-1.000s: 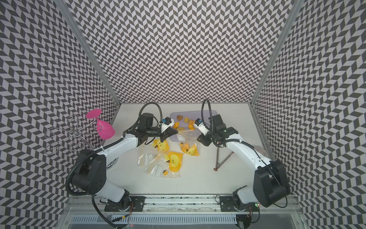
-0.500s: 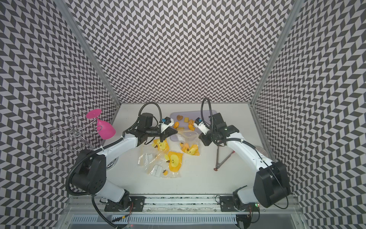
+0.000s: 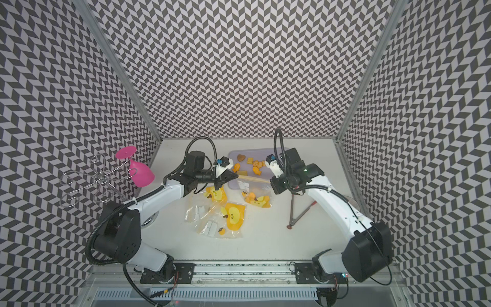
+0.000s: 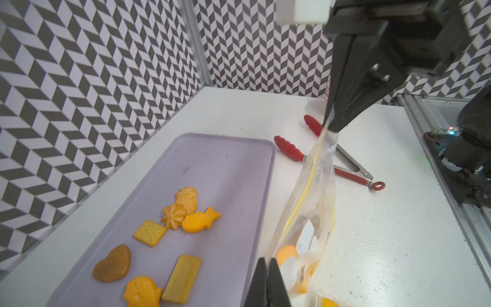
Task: Put the cookies into a resealable bag to prevent moisture
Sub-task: Close the ziploc bag at the center of the board.
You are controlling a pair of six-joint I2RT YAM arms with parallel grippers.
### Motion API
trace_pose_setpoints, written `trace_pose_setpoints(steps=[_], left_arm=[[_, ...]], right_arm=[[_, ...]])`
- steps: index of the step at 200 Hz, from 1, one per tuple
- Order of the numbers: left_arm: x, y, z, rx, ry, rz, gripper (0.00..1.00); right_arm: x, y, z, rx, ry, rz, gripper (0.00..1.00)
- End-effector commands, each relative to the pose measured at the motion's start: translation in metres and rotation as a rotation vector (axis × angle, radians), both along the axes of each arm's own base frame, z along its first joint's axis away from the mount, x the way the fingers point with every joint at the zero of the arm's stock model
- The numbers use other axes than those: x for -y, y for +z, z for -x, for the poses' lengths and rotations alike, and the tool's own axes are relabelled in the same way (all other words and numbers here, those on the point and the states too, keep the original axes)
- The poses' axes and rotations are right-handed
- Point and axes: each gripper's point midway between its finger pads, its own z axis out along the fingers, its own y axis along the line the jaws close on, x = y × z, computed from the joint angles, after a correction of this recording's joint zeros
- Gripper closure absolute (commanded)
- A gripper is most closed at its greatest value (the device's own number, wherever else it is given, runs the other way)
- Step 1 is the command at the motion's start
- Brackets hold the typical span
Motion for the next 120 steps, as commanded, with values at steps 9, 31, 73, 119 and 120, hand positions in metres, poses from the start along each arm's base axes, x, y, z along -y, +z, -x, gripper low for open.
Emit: trace_pose_setpoints(steps=[9, 31, 73, 119, 120], left_arm=[[0.014, 0.012, 0.025, 0.045, -0.147, 0.053, 0.84], [0.02, 0.006, 0.03, 0.039, -0.164, 0.041, 0.67], [0.02, -0.001, 0.027, 0.037, -0.166, 0.022, 0.36], [0.019, -0.014, 0.022, 0.018, -0.157, -0.013, 0.58], [0.019, -0.014, 0.022, 0.019, -0.156, -0.013, 0.58]], right_arm=[[0.002, -0.001, 0.01, -0.019, 0.002, -0.015, 1.0], [-0.001, 0.0, 0.011, -0.019, 0.015, -0.027, 1.0], [-0.002, 0.002, 0.011, -0.008, 0.032, -0.028, 1.0], [-0.001, 0.002, 0.009, 0.002, 0.029, -0.019, 1.0], [-0.001, 0.002, 0.01, 0.002, 0.029, -0.017, 1.0]])
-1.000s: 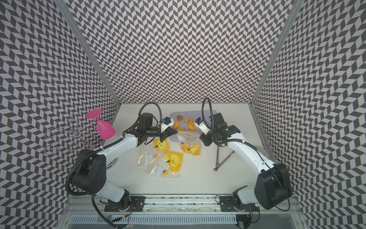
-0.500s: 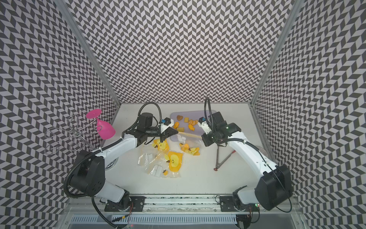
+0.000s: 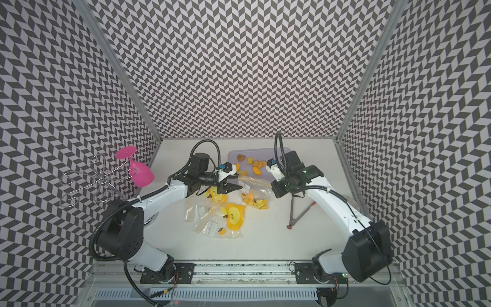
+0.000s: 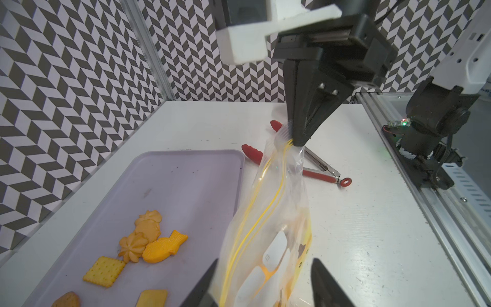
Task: Put the cookies into a resealable bag to prevent moisture
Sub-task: Close the ziploc bag at the center of the board.
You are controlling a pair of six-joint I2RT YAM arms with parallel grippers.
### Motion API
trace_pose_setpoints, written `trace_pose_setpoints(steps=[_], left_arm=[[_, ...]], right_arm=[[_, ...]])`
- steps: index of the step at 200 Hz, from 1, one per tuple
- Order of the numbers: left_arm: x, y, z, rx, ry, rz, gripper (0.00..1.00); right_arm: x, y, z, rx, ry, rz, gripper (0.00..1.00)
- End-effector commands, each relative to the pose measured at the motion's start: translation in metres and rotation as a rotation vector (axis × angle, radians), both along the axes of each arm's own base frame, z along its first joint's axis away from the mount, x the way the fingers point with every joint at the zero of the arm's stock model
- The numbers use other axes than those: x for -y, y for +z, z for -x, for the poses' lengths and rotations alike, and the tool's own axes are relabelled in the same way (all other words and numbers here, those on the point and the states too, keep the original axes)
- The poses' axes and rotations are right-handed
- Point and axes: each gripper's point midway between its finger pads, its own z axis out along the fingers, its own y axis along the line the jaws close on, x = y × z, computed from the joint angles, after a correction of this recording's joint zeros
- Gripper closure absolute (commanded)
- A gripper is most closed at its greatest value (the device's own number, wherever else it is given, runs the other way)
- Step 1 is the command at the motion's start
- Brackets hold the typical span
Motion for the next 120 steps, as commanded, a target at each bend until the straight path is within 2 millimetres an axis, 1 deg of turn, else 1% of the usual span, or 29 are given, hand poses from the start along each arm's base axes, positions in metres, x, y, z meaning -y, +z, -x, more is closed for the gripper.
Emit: trace_pose_setpoints(steps=[1, 28, 63, 71, 88, 99, 104, 120], left_arm=[[0.001, -0.002, -0.002, 0.013, -0.011, -0.015, 0.59], [0.0, 0.0, -0.005, 0.02, 0.001, -0.016, 0.69], [0.001, 0.003, -0.004, 0.021, -0.002, -0.003, 0.78], [0.001, 0.003, -0.004, 0.021, -0.001, -0.003, 0.82], [0.001, 0.005, -0.005, 0.029, 0.006, -0.004, 1.0], [0.0, 0.006, -0.006, 0.032, 0.011, -0.002, 1.0], [0.0, 0.007, -0.006, 0.032, 0.009, 0.0, 1.0], [0.0, 0.01, -0.004, 0.033, -0.004, 0.011, 1.0]], right_arm=[[-0.001, 0.013, -0.002, 0.055, 0.014, -0.017, 1.0], [-0.001, 0.011, -0.001, 0.052, 0.015, -0.014, 1.0], [0.002, 0.009, 0.0, 0.051, 0.012, -0.001, 1.0], [0.002, 0.009, -0.001, 0.054, 0.012, 0.0, 1.0], [0.003, 0.011, -0.001, 0.062, 0.014, 0.004, 1.0], [0.004, 0.015, -0.002, 0.08, 0.013, 0.005, 1.0], [0.004, 0.018, -0.003, 0.094, 0.011, 0.005, 0.95], [0.001, 0.035, -0.008, 0.154, 0.017, -0.022, 0.72]])
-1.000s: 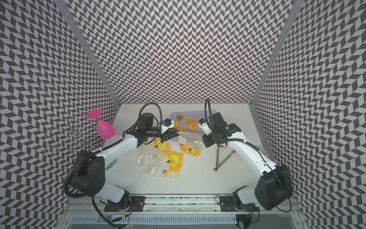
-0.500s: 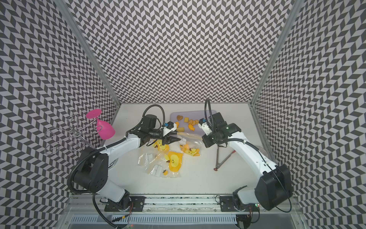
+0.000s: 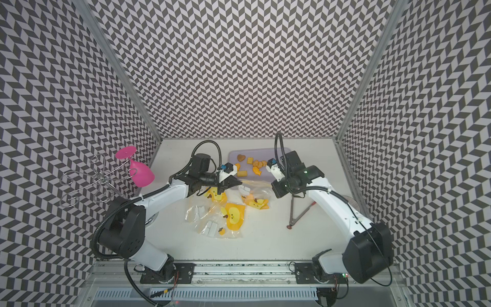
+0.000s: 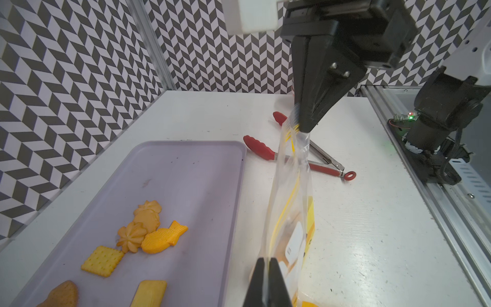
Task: Put the cookies into a resealable bag to prevent moisture
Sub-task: Close the ziploc bag at the center of the board.
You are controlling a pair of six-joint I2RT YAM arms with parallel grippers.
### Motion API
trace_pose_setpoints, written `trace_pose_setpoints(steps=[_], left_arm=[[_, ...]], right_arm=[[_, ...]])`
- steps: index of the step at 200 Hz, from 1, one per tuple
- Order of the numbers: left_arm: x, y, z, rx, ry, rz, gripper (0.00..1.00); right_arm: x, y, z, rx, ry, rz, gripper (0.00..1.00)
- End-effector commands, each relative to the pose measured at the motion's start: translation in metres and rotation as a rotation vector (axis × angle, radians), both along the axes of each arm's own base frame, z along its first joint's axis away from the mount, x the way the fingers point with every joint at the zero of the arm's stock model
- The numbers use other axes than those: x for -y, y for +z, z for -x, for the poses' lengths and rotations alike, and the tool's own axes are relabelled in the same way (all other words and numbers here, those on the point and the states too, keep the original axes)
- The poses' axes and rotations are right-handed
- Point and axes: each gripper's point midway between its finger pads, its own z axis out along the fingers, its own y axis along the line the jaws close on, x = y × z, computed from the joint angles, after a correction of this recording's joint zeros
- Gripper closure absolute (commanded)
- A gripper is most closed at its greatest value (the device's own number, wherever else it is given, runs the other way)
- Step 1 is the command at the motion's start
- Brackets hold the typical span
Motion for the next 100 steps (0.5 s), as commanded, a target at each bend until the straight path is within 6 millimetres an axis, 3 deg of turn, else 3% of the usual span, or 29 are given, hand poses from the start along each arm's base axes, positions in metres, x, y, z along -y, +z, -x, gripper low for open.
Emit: trace_pose_setpoints(steps=[1, 22, 31, 50, 70, 100], left_arm=[[0.001, 0.016, 0.0, 0.046, -0.023, 0.028, 1.0], [0.0, 0.017, 0.002, 0.048, -0.037, 0.034, 1.0], [0.001, 0.017, 0.002, 0.046, -0.042, 0.034, 1.0], [0.0, 0.017, 0.002, 0.047, -0.042, 0.032, 1.0], [-0.001, 0.017, 0.001, 0.046, -0.038, 0.031, 1.0], [-0.001, 0.014, 0.0, 0.039, -0.036, 0.027, 1.0]], right_arm=[[-0.002, 0.032, -0.008, 0.131, 0.016, -0.037, 0.7], [-0.01, 0.058, -0.01, 0.223, 0.065, -0.087, 0.44], [-0.011, 0.064, -0.01, 0.259, 0.078, -0.096, 0.37], [-0.004, 0.068, -0.011, 0.297, 0.082, -0.051, 0.36], [0.006, 0.054, -0.01, 0.263, 0.113, 0.043, 0.35], [0.001, 0.045, -0.001, 0.251, 0.197, 0.063, 0.38]])
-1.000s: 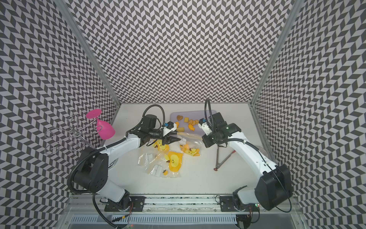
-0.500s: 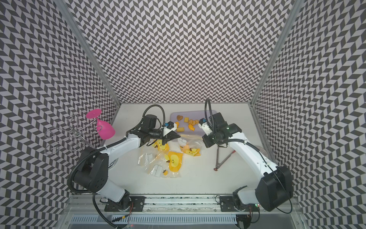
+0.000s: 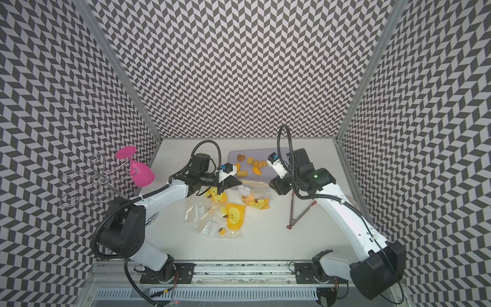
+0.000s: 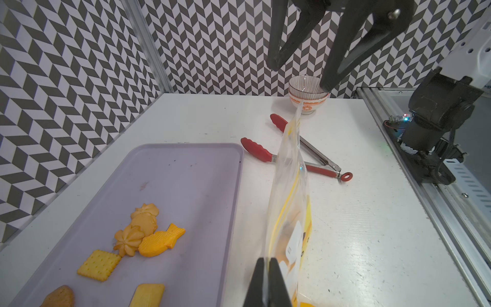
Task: Put the cookies into a resealable bag to prevent moisture
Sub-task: Close the ziploc bag at the center of the board.
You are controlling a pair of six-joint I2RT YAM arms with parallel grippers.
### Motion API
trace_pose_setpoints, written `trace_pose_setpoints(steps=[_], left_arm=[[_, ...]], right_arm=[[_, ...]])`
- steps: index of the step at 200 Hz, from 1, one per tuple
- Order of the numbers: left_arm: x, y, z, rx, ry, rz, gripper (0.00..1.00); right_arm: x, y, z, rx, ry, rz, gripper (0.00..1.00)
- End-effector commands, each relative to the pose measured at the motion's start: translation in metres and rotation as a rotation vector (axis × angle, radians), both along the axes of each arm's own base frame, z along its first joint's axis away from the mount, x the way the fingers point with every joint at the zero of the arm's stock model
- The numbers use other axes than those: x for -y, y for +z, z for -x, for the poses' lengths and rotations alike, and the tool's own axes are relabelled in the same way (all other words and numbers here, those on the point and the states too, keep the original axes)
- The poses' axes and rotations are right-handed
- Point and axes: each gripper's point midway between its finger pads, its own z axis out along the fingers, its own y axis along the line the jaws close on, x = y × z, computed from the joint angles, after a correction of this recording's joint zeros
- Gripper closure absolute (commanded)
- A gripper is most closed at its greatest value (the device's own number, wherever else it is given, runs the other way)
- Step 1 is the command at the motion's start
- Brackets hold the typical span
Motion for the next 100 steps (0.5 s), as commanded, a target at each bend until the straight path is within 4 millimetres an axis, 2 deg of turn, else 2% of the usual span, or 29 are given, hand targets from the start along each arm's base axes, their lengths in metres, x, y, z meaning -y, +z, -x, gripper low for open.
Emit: trace_pose_setpoints(steps=[1, 63, 100], left_arm=[[-0.001, 0.013, -0.002, 0.039, -0.021, 0.017, 1.0], [0.0, 0.011, -0.003, 0.036, -0.019, 0.013, 1.0], [0.0, 0.012, -0.003, 0.038, -0.021, 0.012, 1.0]], right_arm=[[-0.002, -0.003, 0.002, 0.02, 0.081, 0.052, 0.38], [0.006, -0.038, -0.01, -0.068, 0.017, 0.138, 0.46], [0.002, -0.043, -0.01, -0.084, 0.029, 0.123, 0.53]])
